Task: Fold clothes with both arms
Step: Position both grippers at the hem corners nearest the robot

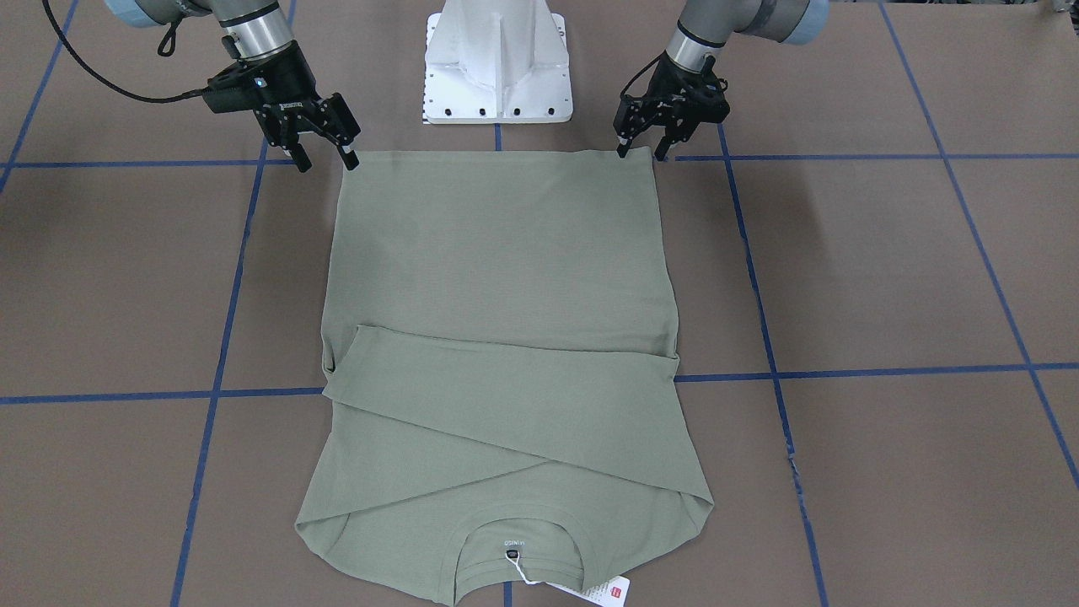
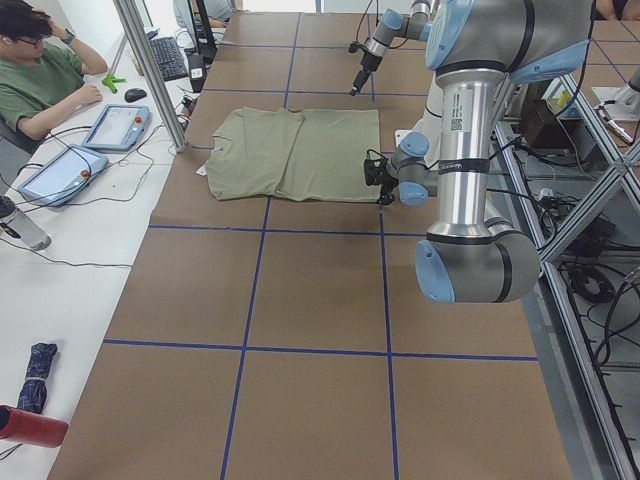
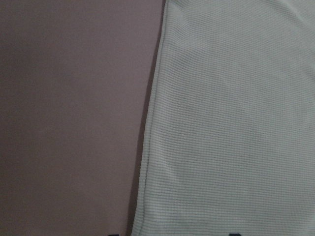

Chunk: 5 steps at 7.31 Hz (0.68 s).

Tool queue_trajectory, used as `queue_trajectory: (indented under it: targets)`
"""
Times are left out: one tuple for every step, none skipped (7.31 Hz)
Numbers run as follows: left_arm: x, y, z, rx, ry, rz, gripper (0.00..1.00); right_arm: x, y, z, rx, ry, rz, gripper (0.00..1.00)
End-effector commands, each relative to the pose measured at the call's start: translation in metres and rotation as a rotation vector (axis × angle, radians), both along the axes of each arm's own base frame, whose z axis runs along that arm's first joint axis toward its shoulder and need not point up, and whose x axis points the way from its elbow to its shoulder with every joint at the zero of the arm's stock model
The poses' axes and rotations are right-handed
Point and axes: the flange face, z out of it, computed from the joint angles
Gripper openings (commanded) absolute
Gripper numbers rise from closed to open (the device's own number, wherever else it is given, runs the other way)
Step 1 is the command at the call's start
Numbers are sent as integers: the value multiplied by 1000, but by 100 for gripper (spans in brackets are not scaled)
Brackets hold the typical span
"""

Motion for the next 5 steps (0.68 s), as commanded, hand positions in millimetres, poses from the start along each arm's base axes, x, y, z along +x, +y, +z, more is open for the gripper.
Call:
queue_trajectory:
  targets:
    - [1, 0, -2, 2, 3, 3, 36, 0, 0, 1, 0, 1, 0, 99]
    - [1, 0, 0, 6, -1, 5, 21, 0, 0, 0, 1, 0, 1, 99]
    - [0, 0, 0, 7, -3, 6, 4, -1, 0, 0, 2, 0, 1, 99]
    - [0, 0, 0, 8, -3, 5, 0, -2, 1, 1, 2, 1, -1, 99]
    - [-1, -1, 1, 8, -5, 3, 0, -5, 5, 3, 2, 6, -6, 98]
